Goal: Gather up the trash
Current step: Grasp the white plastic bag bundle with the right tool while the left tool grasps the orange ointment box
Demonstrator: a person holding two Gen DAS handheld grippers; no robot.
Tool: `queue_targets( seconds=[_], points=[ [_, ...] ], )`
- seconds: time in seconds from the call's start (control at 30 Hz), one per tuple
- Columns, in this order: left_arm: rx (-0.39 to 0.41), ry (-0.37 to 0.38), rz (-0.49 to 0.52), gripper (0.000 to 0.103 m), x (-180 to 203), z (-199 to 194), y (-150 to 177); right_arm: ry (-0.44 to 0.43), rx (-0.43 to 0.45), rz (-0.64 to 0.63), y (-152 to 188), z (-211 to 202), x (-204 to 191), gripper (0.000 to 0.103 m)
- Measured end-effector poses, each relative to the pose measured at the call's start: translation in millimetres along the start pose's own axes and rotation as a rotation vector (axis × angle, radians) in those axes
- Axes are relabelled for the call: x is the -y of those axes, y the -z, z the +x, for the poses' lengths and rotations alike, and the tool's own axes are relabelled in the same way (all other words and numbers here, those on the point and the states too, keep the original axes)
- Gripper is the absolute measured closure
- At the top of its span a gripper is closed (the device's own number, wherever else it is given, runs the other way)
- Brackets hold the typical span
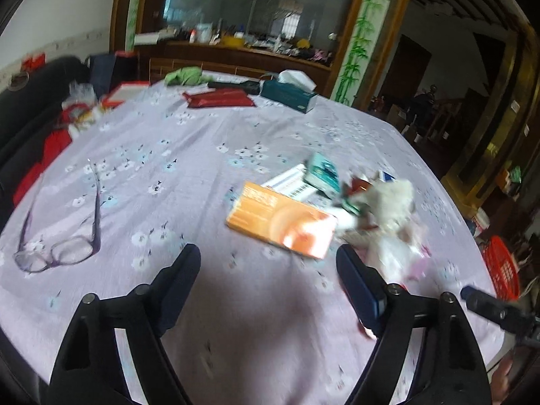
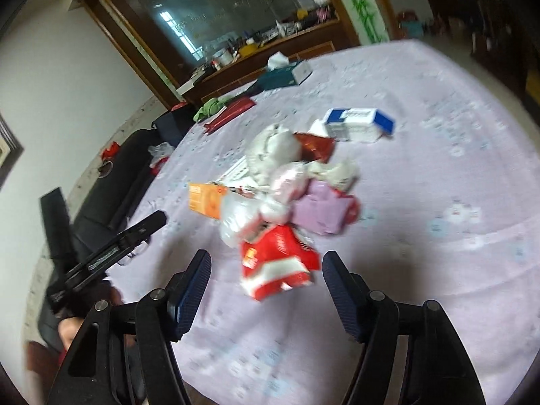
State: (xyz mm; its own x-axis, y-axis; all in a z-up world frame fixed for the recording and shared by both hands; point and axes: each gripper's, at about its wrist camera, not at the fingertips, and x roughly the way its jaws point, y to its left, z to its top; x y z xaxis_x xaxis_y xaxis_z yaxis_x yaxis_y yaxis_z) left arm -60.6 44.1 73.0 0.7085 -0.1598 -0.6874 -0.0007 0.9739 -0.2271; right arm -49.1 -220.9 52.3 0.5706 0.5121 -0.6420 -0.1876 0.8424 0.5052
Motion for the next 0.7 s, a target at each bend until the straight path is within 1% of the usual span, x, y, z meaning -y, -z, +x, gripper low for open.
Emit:
queue_targets(
  seconds=[0.07, 0.13, 0.2, 0.27, 0.33, 0.37, 0.43, 0.47, 0.5, 0.53, 0.57, 0.7],
  points=[
    [-0.035, 0.019, -0.038, 0.029, -12, 16, -12, -0.018, -0.019, 0.03, -6, 12, 0, 0.03],
    [-0.068, 0.027, -0.081, 0.029, -23, 33, -23, -0.028, -0.046, 0.072, -14, 24, 0, 0.03],
    [-0.083, 0.052, -0.116, 0.029, -31, 46, -33, -0.031, -0.063, 0.101, -21, 35, 0, 0.03],
    [-0.079, 0.05, -0.14, 0.03, -34, 56, -43, -0.013, -0.068, 0.113, -27, 45, -2, 0.03],
    [-0.091, 0.048, -0.125, 0.029, -33, 71, -50, 0.009, -0.085, 0.123, -33, 57, -2, 0.03],
    [-0.101, 0.03, -0.127, 0.03, -32, 79, -51, 0.014, -0.101, 0.138, -35, 64, -1, 0.03],
    [-0.108, 0.054, -0.119, 0.03, -30, 87, -51, 0.02, -0.116, 0.149, -37, 73, 1, 0.03],
    [-0.125, 0.073, -0.105, 0.03, -27, 91, -49, 0.04, -0.123, 0.142, -38, 78, 1, 0.032],
    [-0.128, 0.088, -0.086, 0.03, -23, 90, -44, 0.044, -0.125, 0.139, -38, 80, 2, 0.035],
    [-0.128, 0.101, -0.065, 0.03, -19, 88, -40, 0.041, -0.128, 0.138, -38, 82, 4, 0.042],
    [-0.132, 0.108, -0.047, 0.033, -16, 86, -37, 0.038, -0.133, 0.134, -38, 83, 6, 0.043],
    [-0.122, 0.155, 0.007, 0.033, -5, 68, -18, 0.041, -0.104, 0.103, -36, 77, 9, 0.049]
  ],
)
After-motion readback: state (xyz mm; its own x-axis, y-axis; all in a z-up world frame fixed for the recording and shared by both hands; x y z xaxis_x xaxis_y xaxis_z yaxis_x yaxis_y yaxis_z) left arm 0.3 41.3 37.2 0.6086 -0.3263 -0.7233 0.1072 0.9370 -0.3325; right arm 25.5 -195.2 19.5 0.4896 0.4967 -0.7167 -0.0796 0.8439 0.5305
